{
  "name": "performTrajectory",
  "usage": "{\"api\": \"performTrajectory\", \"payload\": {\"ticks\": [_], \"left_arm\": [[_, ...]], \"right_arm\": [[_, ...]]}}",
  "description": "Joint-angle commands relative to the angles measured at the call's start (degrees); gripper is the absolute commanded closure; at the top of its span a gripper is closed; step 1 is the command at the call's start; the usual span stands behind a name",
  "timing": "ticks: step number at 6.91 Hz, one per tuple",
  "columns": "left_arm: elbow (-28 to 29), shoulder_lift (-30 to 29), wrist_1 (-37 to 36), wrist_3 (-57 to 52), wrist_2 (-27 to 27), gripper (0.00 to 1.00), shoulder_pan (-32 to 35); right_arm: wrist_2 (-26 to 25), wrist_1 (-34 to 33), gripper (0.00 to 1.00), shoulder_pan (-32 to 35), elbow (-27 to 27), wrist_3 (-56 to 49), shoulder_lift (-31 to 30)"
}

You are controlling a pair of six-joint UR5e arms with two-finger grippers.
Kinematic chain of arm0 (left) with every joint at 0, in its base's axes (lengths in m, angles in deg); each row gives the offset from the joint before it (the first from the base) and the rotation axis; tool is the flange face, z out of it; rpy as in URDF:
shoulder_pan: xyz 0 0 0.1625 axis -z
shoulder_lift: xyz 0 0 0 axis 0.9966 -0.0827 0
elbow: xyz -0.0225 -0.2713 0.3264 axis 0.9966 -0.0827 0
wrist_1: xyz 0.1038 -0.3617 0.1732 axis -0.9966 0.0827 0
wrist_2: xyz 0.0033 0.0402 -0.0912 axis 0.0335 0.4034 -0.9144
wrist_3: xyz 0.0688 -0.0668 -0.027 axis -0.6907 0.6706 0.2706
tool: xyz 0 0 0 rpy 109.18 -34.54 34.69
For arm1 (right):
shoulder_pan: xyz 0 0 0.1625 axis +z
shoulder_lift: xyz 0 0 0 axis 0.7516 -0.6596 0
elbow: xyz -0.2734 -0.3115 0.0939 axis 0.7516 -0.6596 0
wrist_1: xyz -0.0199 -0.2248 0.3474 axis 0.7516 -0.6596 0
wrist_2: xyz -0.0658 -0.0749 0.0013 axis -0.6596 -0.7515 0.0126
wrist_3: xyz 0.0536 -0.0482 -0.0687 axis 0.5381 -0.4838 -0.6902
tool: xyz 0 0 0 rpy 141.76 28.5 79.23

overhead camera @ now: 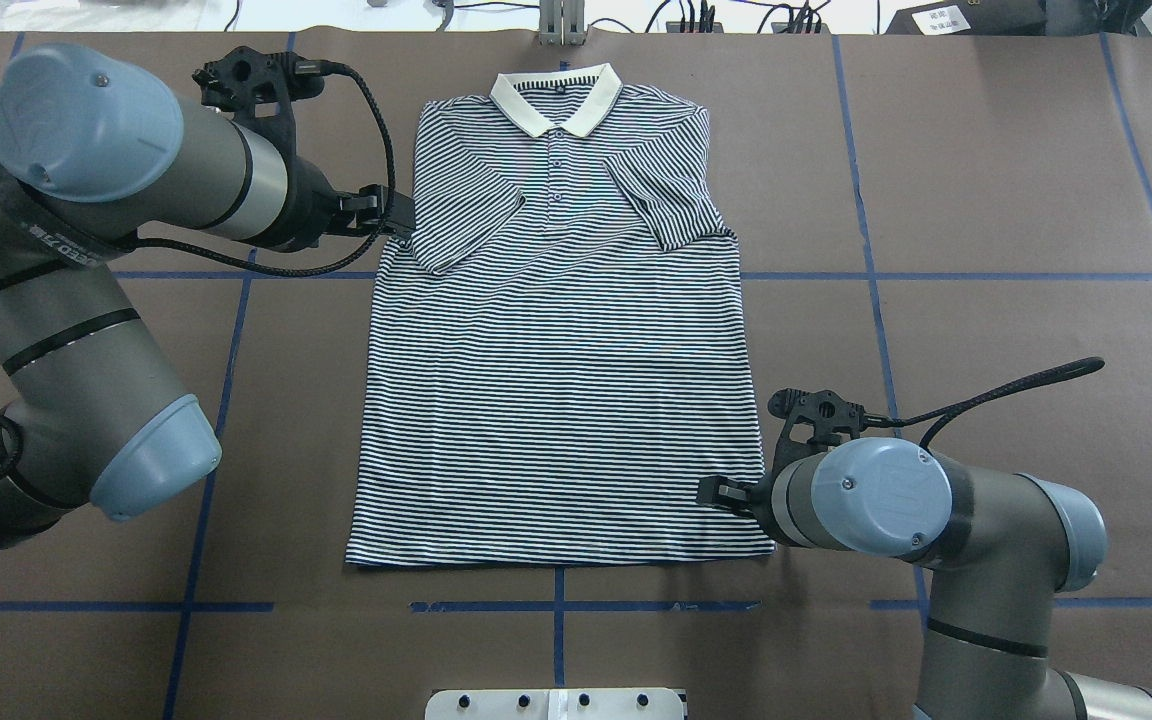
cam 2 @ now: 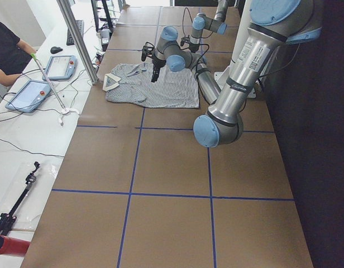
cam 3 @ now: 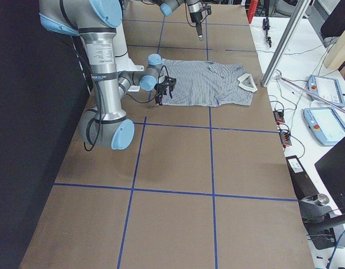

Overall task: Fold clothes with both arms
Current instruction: 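Move both grippers to the shirt's hem corners nearest the robot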

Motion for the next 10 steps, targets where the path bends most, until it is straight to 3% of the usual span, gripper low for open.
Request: {"api": "performTrajectory", "payload": {"ticks": [1,2,3,5,10], "left_arm": [[-0.04,0.06,-0.04,0.06,0.0,0.0,0.0],[-0.04,0.06,-0.04,0.06,0.0,0.0,0.0],[-0.04,0.06,-0.04,0.06,0.0,0.0,0.0],[-0.04,0.06,-0.04,0.06,0.0,0.0,0.08],[-0.03,2.67,-0.22,0.85,-0.26,0.0,-0.18]], "right_arm": [[0.3,-0.03,0.11,-0.21,-0.26,0.04,-0.25],[1.78,-0.12,0.26,-0.21,-0.26,0.04,0.01],[2.32,-0.21,0.56,-0.21,-0.08,-0.05,0.01],[2.41,-0.38,1.0,-0.21,0.01,-0.13,-0.07],[2.41,-0.74,1.0,0.14,3.86,0.04,-0.16]]}}
